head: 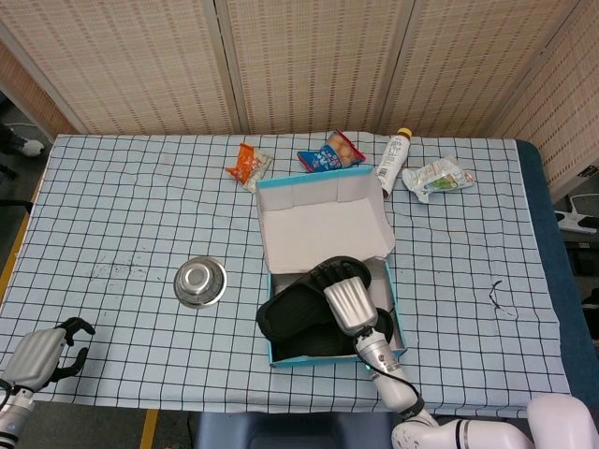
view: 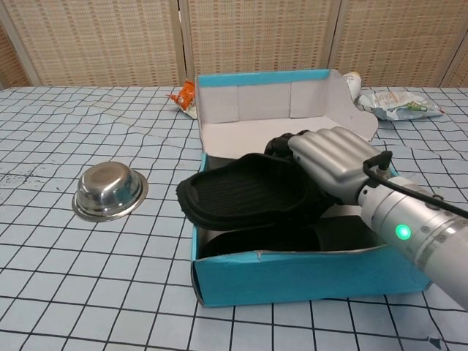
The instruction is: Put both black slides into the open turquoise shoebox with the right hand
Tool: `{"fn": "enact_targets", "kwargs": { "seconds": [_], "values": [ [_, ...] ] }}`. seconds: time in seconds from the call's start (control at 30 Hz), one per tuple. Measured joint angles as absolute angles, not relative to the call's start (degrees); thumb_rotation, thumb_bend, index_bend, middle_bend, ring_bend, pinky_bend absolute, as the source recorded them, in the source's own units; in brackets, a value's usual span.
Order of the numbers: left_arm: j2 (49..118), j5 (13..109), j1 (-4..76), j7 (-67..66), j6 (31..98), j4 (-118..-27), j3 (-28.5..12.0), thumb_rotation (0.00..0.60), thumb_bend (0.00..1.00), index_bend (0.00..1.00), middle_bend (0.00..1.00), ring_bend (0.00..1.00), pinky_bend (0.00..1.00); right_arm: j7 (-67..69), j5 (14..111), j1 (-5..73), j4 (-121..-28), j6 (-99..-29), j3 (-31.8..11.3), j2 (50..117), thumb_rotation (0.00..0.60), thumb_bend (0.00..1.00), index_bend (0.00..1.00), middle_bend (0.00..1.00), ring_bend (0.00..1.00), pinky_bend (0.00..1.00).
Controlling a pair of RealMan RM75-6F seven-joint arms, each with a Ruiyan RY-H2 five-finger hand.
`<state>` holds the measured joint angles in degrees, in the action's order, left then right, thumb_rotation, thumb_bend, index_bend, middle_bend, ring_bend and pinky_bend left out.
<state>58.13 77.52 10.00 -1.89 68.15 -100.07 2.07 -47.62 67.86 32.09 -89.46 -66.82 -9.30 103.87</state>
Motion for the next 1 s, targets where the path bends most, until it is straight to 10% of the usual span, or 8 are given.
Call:
{"fn": "enact_targets", "kwargs": {
  "seconds": [0.6,0.77,1.0],
  "values": [
    [58.2,77.0,10.1,-2.4,67.9,-100.2,2.0,0.600,0.50,0.38,0.29,0.44,0.55,-46.9,61.9,32.1,-108.6,-65.9,-9.3,89.5,0.600,0.02,0.11,0.16,0.05,0.13],
    [58.2,76.8,10.2,-2.4,67.7,-100.2,2.0,0.600,0.50,0.38,0.29,0.44,0.55,-46.6,60.3,32.2,-113.0,-65.7,-8.0,86.4,0.600,0.02,0.20,0.17,0.05,0.15],
    [58.3,76.8,10.2,-2.6,67.6,-100.3,2.1,0.600,0.50,0.38,0.29,0.44,0.55,-46.1,61.8,32.0,-115.8,-68.4,-6.9,85.4,0.600,0.02,0.45,0.43,0.25,0.35]
  ]
}}
